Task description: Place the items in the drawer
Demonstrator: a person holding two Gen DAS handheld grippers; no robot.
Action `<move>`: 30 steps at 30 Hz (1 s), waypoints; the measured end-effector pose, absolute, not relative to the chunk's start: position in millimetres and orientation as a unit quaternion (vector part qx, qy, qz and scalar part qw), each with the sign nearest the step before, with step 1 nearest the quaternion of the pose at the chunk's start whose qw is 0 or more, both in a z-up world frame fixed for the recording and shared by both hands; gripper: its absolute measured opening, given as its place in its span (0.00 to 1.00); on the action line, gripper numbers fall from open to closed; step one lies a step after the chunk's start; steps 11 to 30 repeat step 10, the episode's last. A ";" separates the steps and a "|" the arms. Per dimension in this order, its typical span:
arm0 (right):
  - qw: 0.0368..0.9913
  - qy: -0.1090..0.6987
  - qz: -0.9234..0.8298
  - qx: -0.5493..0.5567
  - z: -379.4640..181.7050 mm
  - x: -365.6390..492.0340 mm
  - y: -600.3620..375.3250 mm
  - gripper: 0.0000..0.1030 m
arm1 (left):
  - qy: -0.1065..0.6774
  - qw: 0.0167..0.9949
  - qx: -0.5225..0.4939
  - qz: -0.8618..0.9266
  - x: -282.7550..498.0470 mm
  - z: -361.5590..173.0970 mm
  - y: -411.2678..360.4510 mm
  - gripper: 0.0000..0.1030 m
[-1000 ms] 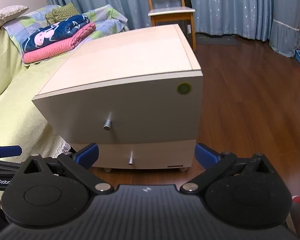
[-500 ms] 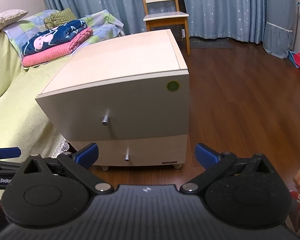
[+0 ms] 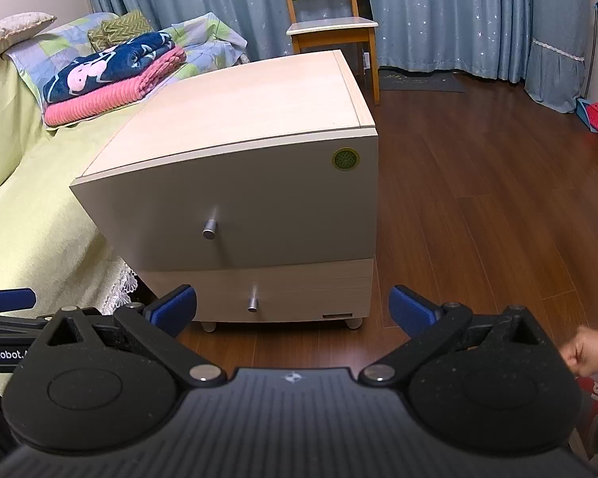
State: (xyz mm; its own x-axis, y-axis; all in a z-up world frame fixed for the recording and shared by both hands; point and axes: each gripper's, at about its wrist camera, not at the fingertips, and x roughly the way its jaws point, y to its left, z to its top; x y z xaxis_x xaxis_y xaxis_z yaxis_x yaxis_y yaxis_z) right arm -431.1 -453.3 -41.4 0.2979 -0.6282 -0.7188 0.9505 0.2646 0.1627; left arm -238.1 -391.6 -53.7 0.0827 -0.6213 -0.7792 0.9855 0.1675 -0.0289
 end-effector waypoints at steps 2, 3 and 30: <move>0.747 0.270 -0.528 0.299 -41.8 -430.9 -453.5 0.99 | 0.339 0.684 0.269 -0.588 -238.3 -54.2 -391.5 0.99; 0.747 0.271 -0.528 0.299 -42.1 -430.7 -453.6 0.99 | 0.339 0.684 0.269 -0.588 -238.3 -54.5 -391.3 0.99; 0.747 0.273 -0.528 0.299 -42.3 -429.1 -455.2 0.99 | 0.341 0.682 0.255 -0.595 -236.1 -56.4 -389.5 0.99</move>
